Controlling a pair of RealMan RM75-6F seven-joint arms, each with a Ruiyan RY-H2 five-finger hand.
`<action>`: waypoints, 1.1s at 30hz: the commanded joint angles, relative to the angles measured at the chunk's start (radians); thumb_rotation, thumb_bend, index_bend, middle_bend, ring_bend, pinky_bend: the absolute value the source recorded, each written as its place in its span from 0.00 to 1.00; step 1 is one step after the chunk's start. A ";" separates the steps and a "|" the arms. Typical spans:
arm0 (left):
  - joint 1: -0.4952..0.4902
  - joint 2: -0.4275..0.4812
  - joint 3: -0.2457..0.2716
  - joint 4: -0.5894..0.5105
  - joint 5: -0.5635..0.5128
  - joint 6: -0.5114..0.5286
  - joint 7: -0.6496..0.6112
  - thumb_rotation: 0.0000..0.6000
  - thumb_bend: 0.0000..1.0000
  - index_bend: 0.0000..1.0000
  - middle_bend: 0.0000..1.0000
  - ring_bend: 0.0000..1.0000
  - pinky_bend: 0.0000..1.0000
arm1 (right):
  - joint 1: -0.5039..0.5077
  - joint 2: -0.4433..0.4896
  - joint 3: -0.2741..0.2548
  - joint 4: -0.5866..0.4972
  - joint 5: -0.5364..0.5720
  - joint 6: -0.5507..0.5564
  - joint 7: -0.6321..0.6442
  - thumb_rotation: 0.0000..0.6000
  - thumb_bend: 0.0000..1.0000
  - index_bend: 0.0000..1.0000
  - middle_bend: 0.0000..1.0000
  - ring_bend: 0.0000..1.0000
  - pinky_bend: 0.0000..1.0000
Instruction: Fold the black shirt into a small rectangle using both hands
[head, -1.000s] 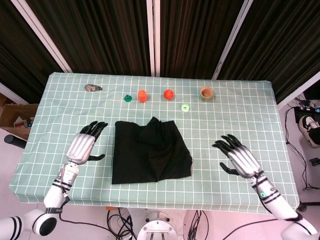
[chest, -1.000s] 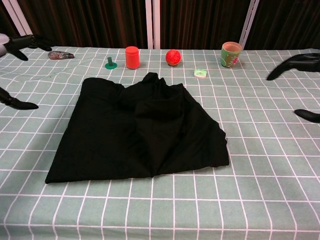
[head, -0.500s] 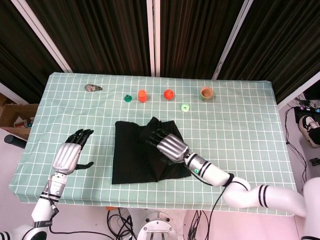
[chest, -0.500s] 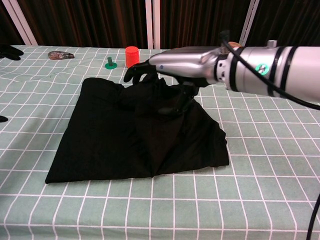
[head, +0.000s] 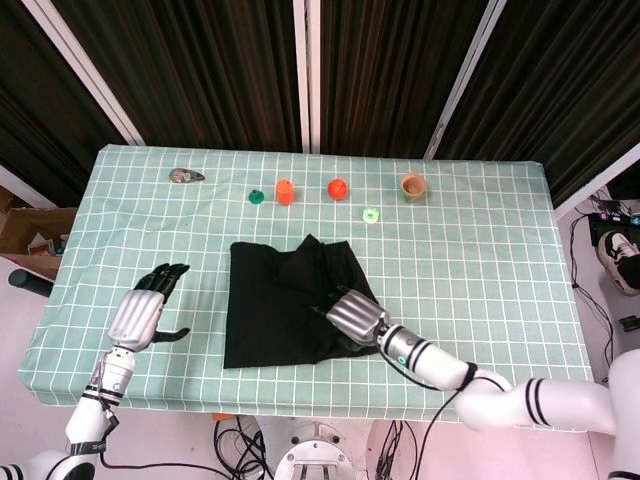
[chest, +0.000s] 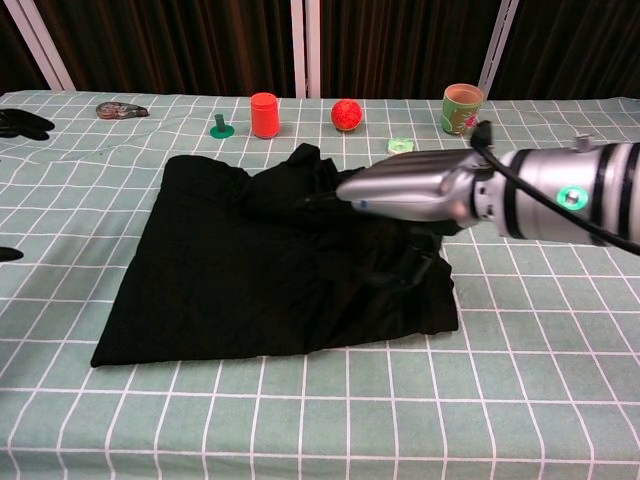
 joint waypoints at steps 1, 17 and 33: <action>-0.003 -0.009 -0.006 0.004 0.001 -0.010 -0.001 1.00 0.00 0.10 0.10 0.07 0.19 | -0.085 0.090 -0.095 -0.053 -0.098 0.090 0.005 1.00 0.37 0.09 0.36 0.17 0.14; 0.000 -0.014 -0.020 0.001 0.006 -0.033 0.002 1.00 0.00 0.10 0.10 0.07 0.19 | -0.188 0.134 -0.084 -0.003 -0.246 0.289 0.234 1.00 0.37 0.13 0.32 0.17 0.16; 0.036 -0.018 -0.019 0.033 0.006 -0.020 -0.048 1.00 0.00 0.10 0.10 0.07 0.19 | 0.054 -0.112 0.051 0.303 -0.060 0.107 -0.064 1.00 0.39 0.24 0.11 0.00 0.01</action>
